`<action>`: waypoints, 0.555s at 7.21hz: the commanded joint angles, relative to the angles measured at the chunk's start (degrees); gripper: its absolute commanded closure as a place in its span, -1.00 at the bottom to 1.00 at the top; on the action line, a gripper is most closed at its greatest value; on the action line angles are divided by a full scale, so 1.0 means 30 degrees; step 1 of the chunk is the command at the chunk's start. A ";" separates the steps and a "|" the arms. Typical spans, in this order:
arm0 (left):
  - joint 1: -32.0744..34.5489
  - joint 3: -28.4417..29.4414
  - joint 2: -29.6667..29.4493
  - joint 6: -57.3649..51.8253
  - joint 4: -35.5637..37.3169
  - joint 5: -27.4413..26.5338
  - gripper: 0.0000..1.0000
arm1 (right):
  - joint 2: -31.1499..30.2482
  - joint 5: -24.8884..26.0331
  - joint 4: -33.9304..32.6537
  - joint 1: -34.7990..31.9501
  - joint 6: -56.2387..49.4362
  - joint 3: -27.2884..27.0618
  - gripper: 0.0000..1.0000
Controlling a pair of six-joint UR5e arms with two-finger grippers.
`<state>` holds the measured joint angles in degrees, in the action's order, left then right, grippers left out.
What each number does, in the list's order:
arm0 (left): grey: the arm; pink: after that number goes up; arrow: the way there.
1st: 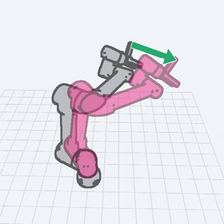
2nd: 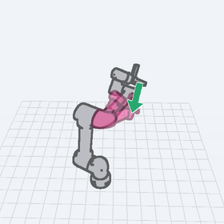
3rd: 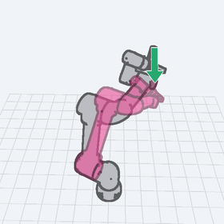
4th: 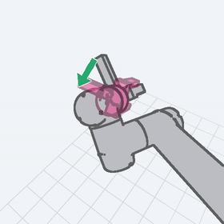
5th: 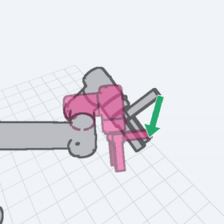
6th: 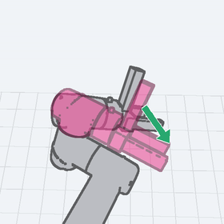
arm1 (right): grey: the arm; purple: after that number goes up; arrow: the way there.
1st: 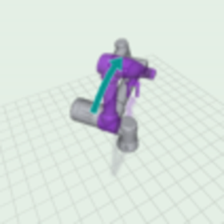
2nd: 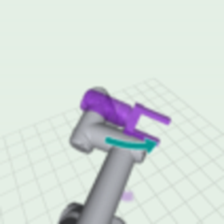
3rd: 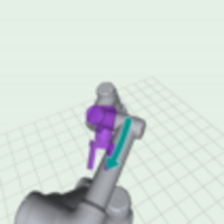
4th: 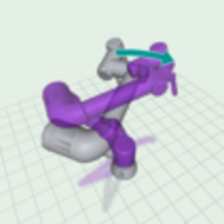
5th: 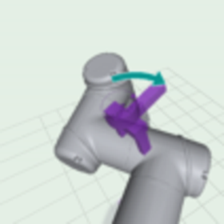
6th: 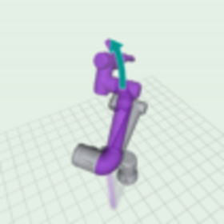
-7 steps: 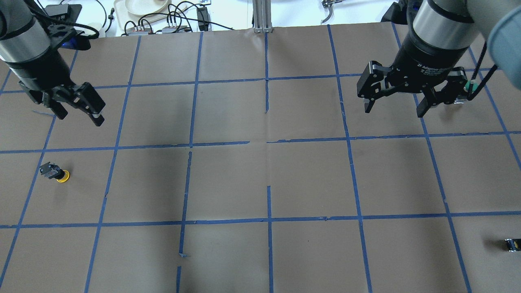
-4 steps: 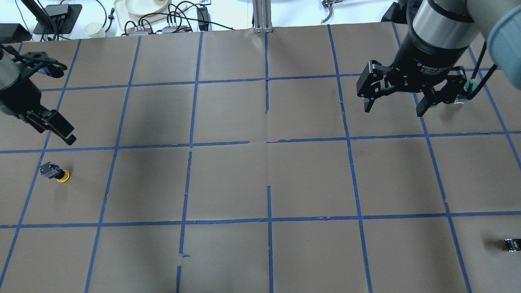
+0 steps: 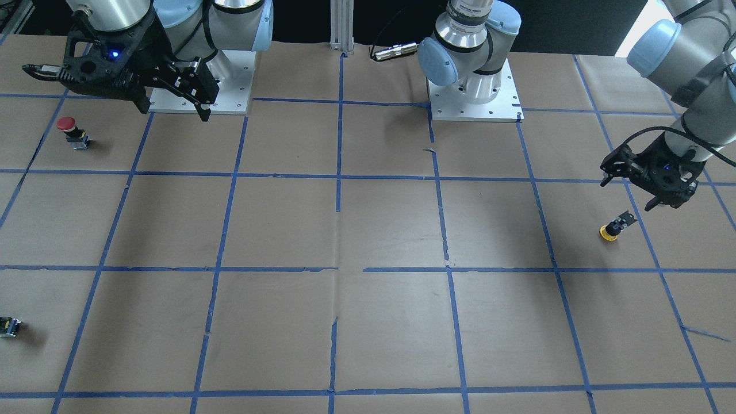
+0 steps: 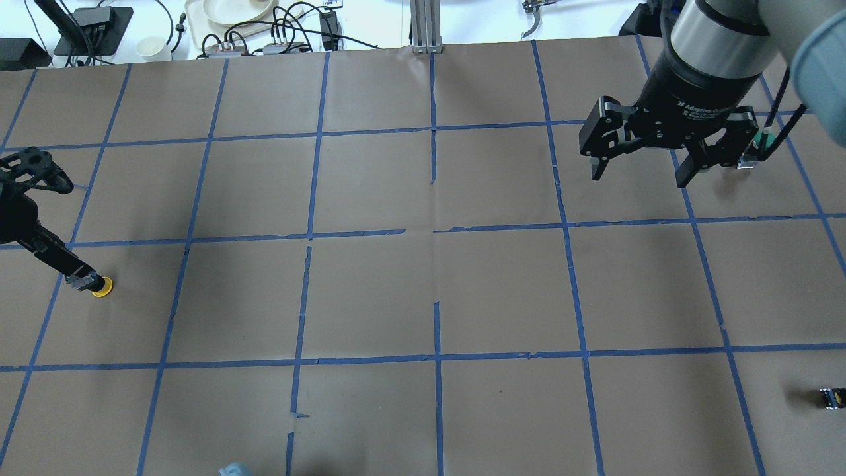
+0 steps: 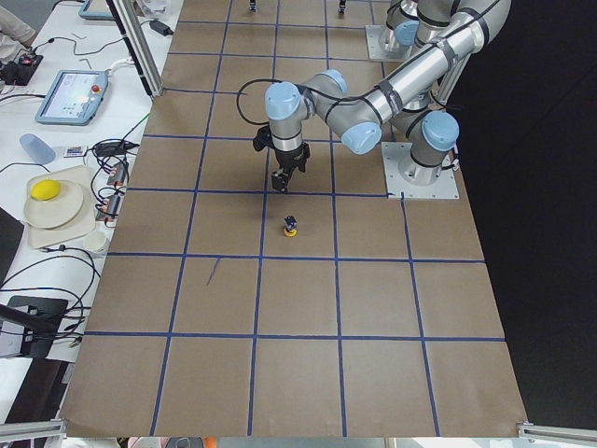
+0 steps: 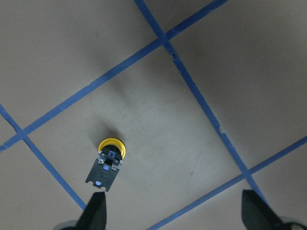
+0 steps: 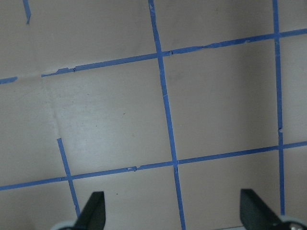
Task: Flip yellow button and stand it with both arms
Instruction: 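Lower the left gripper over the yellow button's black base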
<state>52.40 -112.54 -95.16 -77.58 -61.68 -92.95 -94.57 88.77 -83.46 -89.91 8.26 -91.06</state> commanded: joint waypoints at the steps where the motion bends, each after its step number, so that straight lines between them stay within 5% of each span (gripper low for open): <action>1: -0.1115 -0.1216 -0.0852 -0.3256 0.3150 0.0602 -0.98 | -0.0001 0.0000 -0.0012 0.0000 0.0028 0.0000 -1.00; 4: -0.2319 -0.1248 -0.2347 -0.6745 0.4003 0.2272 -0.99 | -0.0001 -0.0029 -0.0070 0.0000 0.0029 0.0000 -1.00</action>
<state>46.48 -116.24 -100.56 -95.16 -51.25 -87.19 -94.57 88.75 -83.54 -89.91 8.33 -91.06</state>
